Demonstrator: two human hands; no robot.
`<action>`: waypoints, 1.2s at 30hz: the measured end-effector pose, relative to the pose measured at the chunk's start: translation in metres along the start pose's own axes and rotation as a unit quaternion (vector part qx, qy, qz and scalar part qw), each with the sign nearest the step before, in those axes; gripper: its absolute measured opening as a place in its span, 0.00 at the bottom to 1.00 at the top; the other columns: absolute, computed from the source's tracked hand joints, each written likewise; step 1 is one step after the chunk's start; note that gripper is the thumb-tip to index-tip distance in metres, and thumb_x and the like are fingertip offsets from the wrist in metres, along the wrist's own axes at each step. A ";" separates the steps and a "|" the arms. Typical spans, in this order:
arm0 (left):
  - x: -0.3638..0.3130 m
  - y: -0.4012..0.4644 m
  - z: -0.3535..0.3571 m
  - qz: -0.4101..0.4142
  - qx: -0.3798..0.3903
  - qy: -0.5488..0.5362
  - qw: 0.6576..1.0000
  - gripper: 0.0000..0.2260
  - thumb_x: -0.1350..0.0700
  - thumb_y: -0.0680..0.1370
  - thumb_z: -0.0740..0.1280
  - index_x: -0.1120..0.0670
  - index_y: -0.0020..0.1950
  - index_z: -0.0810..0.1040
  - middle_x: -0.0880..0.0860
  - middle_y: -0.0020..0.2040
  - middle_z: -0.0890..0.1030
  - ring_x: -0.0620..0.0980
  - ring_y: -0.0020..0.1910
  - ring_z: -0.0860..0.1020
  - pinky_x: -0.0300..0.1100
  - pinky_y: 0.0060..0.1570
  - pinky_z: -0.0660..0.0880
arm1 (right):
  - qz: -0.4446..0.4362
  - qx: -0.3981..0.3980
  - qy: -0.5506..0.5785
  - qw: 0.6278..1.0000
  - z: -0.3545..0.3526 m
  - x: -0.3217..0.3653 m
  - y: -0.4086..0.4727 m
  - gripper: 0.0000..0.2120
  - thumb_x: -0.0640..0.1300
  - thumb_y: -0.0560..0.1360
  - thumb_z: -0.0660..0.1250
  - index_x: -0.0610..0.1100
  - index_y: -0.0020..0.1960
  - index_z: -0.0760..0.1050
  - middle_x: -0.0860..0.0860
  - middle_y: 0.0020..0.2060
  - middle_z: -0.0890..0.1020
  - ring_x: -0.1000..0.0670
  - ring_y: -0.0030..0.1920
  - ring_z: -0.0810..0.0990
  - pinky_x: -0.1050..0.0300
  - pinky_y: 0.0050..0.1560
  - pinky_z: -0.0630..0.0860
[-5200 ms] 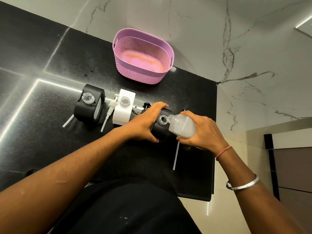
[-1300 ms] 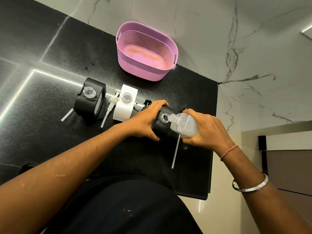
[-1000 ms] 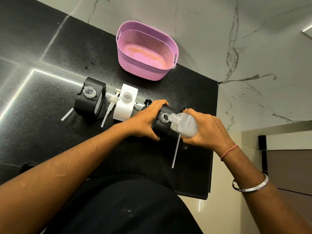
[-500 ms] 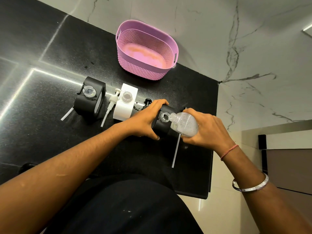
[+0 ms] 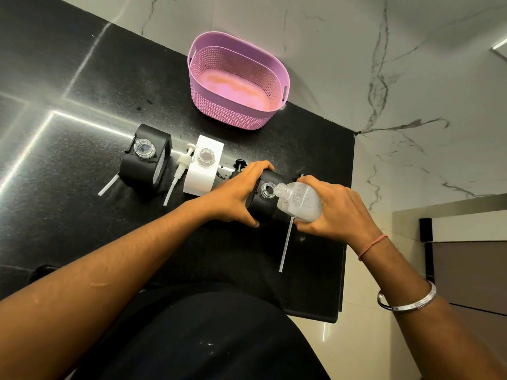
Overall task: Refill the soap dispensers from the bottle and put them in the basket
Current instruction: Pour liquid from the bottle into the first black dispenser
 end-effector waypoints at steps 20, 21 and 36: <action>0.002 0.000 -0.001 -0.008 -0.002 0.005 1.000 0.54 0.57 0.62 0.86 0.40 0.77 0.56 0.46 0.69 0.68 0.51 0.64 0.77 0.56 0.62 0.80 | 0.034 -0.010 0.059 0.998 0.008 0.001 -0.005 0.36 0.69 0.62 0.75 0.62 0.66 0.66 0.57 0.52 0.82 0.47 0.48 0.83 0.46 0.47 0.83; 0.002 0.000 -0.001 -0.010 -0.002 0.007 1.000 0.54 0.57 0.62 0.86 0.40 0.77 0.56 0.46 0.69 0.68 0.51 0.64 0.77 0.56 0.62 0.80 | 0.035 -0.010 0.063 0.997 0.009 0.001 -0.005 0.36 0.69 0.62 0.75 0.63 0.66 0.66 0.57 0.52 0.82 0.47 0.48 0.83 0.46 0.48 0.83; 0.001 0.000 0.000 -0.002 0.003 -0.002 1.000 0.53 0.58 0.62 0.86 0.41 0.77 0.56 0.45 0.69 0.66 0.50 0.64 0.77 0.54 0.63 0.80 | 0.009 0.008 0.036 0.999 0.003 0.003 0.000 0.36 0.71 0.64 0.71 0.61 0.67 0.65 0.54 0.54 0.83 0.47 0.50 0.84 0.43 0.47 0.84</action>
Point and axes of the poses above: each hand's wrist, its own y-axis towards the middle knuckle, its own z-axis out of the palm, x = y × z, the point moved 7 cm from there along y, towards the middle knuckle
